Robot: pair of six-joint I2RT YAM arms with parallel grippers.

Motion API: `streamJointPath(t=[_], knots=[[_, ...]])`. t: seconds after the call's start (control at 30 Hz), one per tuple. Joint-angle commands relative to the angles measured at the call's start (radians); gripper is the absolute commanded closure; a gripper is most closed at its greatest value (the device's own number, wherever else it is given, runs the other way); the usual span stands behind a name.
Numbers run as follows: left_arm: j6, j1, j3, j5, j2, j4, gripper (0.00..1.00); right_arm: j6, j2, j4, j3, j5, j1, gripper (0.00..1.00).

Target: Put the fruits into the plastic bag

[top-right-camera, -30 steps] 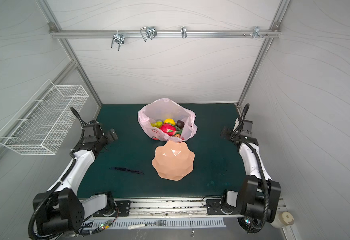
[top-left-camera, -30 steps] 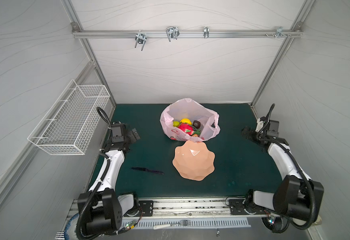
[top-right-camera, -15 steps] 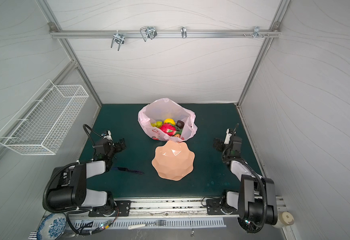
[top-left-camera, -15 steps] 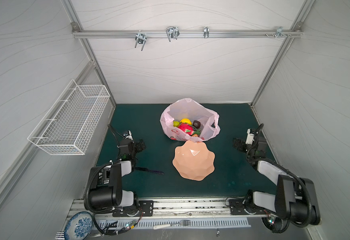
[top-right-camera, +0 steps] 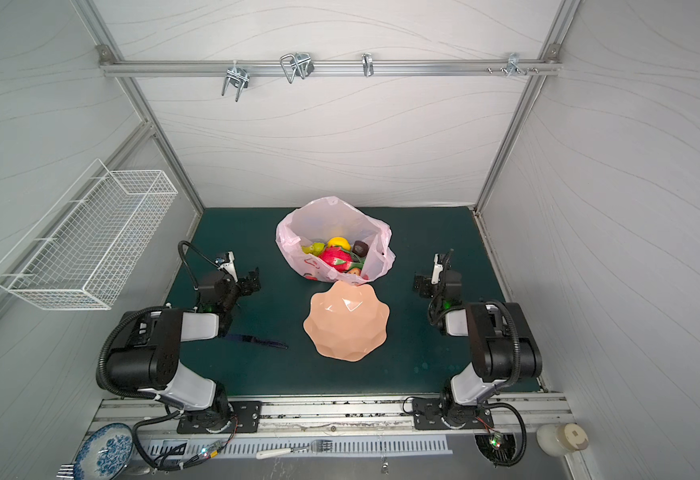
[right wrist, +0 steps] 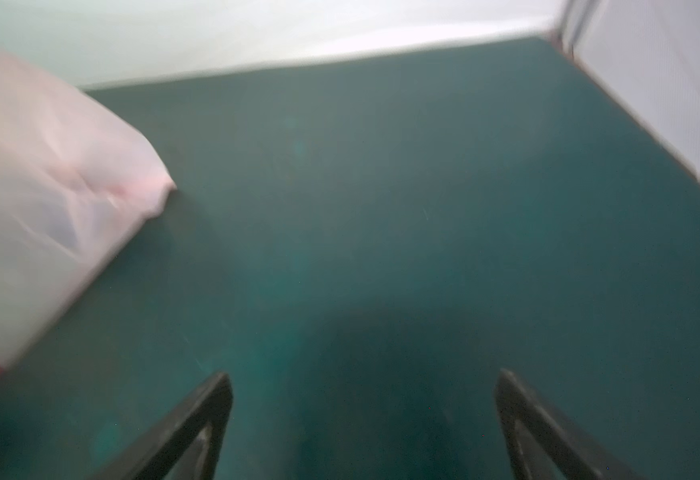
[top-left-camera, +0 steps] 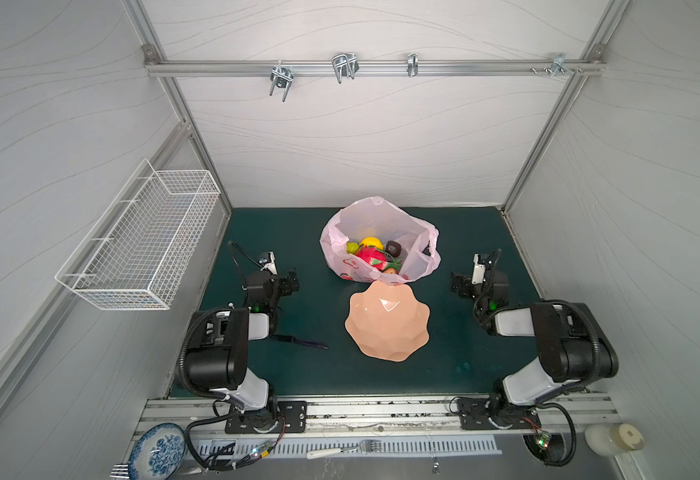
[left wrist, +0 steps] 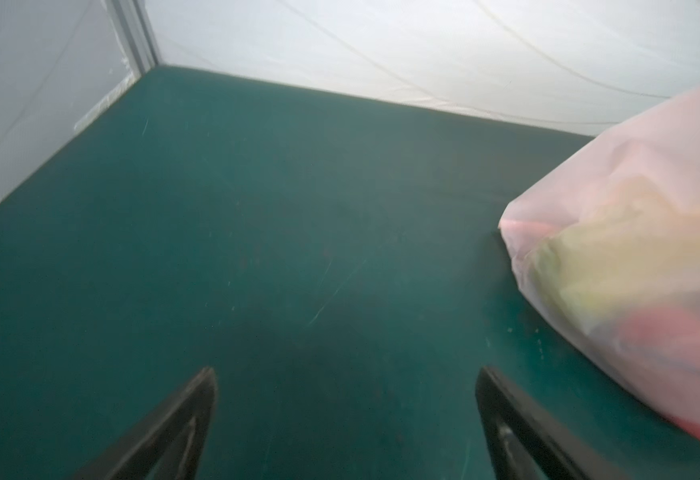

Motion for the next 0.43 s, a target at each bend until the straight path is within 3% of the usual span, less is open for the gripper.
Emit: streamJointPath(t=[0.0, 0.4], knots=[[0.023, -0.007, 0.019, -0.026, 0.009, -0.004, 0.01, -0.037, -0.008, -0.03, 0.011, 0.057, 0.013, 0.01], [0.024, -0.007, 0.018, -0.028, 0.009, -0.001, 0.01, -0.034, 0.01, -0.016, 0.015, 0.061, 0.013, 0.01]])
